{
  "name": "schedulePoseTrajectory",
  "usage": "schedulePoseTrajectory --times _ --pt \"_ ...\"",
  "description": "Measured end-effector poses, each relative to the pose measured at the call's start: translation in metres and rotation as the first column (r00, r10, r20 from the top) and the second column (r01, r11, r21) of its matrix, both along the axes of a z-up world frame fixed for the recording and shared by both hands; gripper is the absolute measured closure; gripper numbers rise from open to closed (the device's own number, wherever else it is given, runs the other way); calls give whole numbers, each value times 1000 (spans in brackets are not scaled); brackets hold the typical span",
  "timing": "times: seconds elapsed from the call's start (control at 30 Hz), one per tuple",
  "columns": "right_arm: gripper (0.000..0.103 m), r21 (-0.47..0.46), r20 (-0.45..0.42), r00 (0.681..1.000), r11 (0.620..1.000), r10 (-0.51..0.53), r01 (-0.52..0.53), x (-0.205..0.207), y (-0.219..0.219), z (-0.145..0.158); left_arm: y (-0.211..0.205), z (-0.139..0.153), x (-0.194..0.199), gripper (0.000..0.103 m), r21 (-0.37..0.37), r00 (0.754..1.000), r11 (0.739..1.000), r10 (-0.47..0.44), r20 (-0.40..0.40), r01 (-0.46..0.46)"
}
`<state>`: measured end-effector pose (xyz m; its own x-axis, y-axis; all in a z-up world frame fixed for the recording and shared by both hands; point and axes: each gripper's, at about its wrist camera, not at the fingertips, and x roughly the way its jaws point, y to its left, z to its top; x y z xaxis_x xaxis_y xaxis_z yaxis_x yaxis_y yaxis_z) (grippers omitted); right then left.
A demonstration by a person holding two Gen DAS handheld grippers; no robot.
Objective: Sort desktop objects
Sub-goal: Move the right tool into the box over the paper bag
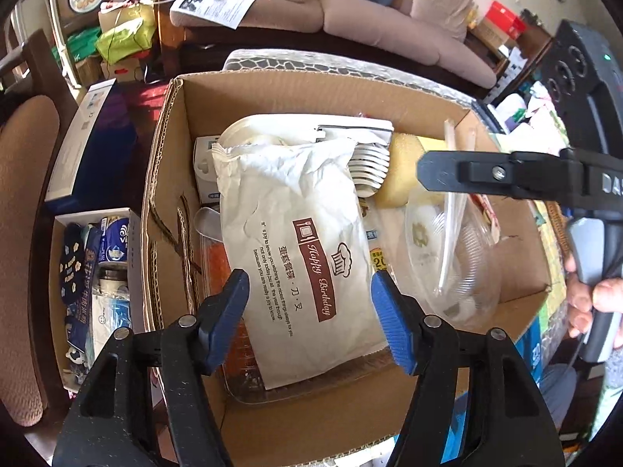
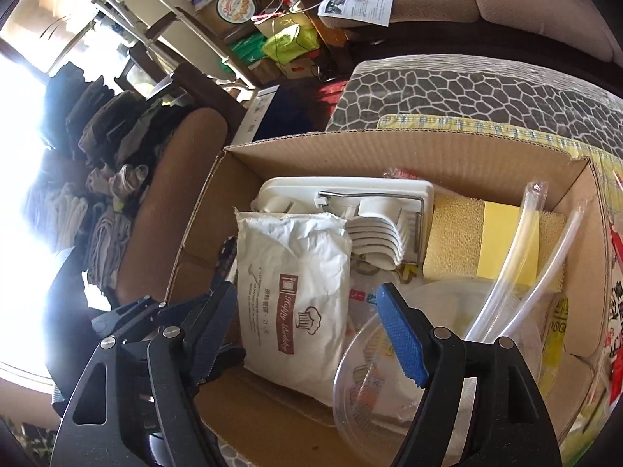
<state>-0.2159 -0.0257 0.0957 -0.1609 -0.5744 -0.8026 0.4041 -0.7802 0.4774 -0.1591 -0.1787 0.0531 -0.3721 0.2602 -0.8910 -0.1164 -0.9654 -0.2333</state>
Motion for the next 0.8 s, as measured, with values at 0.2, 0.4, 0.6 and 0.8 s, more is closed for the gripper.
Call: schedulePoseTrajectory --times 0.2,0.4,0.6,0.8 --pt "26 -36 5 1000 999 9 -9 3 8 -2 8 -9 -26 41 -98 998 995 3 55 2" --pt "26 -81 8 1000 997 14 -14 -3 13 -3 18 -11 -34 41 -94 993 994 -43 109 53" --pt "26 -123 17 1000 992 22 -20 -2 21 -7 28 -14 -39 54 -144 991 988 -44 126 62" --pt "26 -140 17 999 990 31 -28 5 30 -6 37 -4 -35 46 -138 997 990 -25 71 35"
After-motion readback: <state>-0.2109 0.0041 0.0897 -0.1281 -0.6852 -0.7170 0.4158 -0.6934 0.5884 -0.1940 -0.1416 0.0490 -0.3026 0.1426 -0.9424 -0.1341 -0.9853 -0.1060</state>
